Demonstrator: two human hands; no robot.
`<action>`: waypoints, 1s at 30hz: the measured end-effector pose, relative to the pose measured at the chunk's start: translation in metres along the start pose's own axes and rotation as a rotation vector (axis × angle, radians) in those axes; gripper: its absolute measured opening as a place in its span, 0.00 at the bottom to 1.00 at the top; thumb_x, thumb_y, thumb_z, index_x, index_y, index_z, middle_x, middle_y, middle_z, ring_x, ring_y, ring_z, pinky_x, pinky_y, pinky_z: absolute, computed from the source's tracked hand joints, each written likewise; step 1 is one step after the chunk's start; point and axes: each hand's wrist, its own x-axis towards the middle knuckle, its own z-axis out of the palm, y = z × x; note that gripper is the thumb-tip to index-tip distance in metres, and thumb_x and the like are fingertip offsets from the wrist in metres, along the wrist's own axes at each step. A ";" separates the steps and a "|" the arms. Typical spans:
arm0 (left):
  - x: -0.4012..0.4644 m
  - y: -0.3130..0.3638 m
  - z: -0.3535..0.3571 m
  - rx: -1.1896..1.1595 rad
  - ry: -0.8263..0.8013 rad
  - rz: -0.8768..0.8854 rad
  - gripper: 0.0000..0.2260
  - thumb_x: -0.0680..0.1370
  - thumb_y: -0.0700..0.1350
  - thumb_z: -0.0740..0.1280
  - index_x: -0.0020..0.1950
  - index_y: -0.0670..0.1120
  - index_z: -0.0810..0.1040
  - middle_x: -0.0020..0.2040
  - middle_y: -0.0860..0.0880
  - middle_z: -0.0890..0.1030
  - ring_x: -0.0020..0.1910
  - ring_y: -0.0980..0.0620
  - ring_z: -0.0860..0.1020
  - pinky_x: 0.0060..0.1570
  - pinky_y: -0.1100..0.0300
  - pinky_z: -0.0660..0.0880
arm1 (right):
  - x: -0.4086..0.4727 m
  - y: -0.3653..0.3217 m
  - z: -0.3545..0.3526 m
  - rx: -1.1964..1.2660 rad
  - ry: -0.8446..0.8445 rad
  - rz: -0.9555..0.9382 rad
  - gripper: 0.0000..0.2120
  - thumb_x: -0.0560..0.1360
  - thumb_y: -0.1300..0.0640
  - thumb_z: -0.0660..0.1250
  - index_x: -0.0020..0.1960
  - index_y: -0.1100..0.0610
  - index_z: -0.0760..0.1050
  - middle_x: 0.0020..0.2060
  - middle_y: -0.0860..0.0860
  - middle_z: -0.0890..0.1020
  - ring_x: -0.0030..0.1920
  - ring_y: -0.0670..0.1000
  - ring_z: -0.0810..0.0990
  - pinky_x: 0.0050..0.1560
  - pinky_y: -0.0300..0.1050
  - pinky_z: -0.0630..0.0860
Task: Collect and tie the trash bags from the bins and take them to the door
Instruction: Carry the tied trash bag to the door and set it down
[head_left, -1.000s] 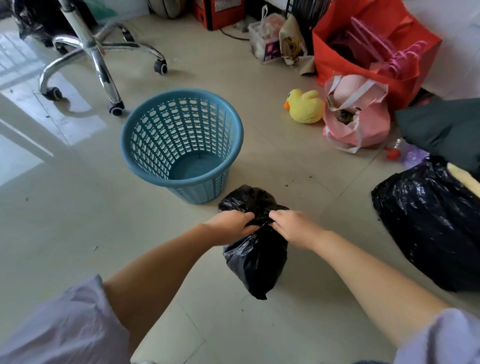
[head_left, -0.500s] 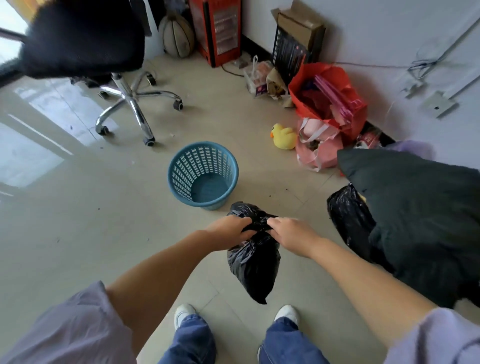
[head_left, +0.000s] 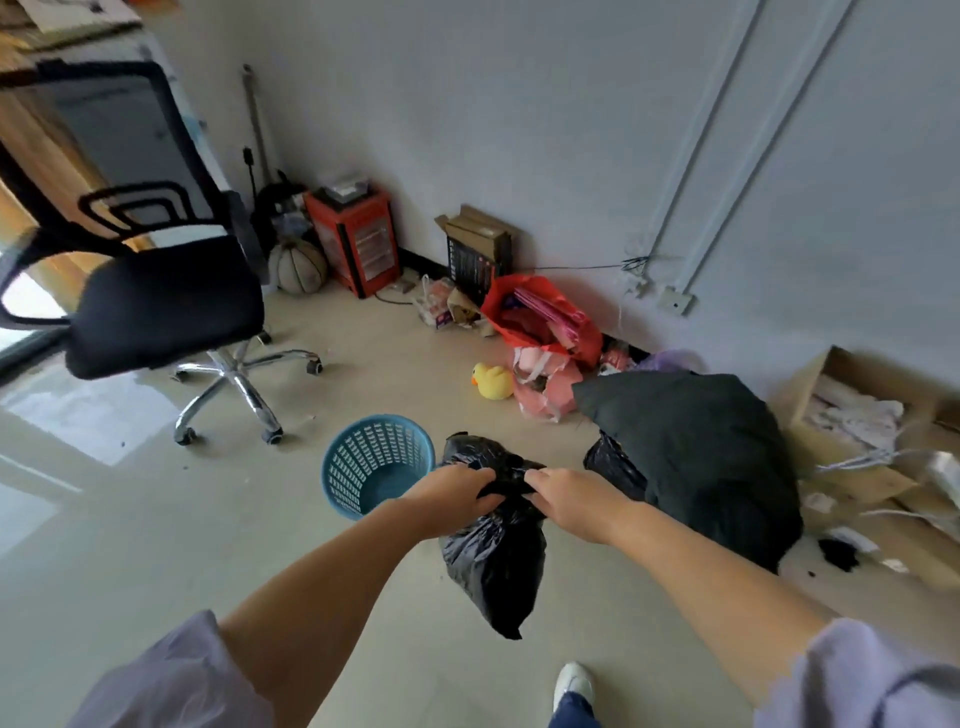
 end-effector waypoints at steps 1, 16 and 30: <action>-0.003 0.006 -0.004 0.024 -0.007 0.038 0.14 0.81 0.53 0.56 0.53 0.44 0.71 0.49 0.42 0.79 0.48 0.43 0.78 0.47 0.51 0.73 | -0.013 -0.004 -0.001 -0.003 0.035 0.026 0.13 0.82 0.51 0.52 0.54 0.60 0.68 0.54 0.59 0.78 0.53 0.61 0.78 0.41 0.47 0.65; -0.026 0.261 0.038 0.468 -0.221 0.746 0.15 0.81 0.54 0.56 0.57 0.43 0.72 0.50 0.43 0.79 0.48 0.43 0.78 0.43 0.53 0.71 | -0.311 -0.003 0.059 0.047 0.337 0.696 0.12 0.82 0.53 0.52 0.53 0.61 0.69 0.45 0.57 0.78 0.39 0.56 0.71 0.39 0.47 0.65; -0.199 0.655 0.236 0.581 -0.373 1.331 0.16 0.82 0.52 0.55 0.59 0.42 0.72 0.53 0.42 0.78 0.52 0.42 0.76 0.46 0.54 0.68 | -0.742 -0.016 0.211 0.203 0.442 1.285 0.14 0.82 0.53 0.51 0.57 0.61 0.69 0.49 0.57 0.79 0.48 0.59 0.79 0.41 0.46 0.66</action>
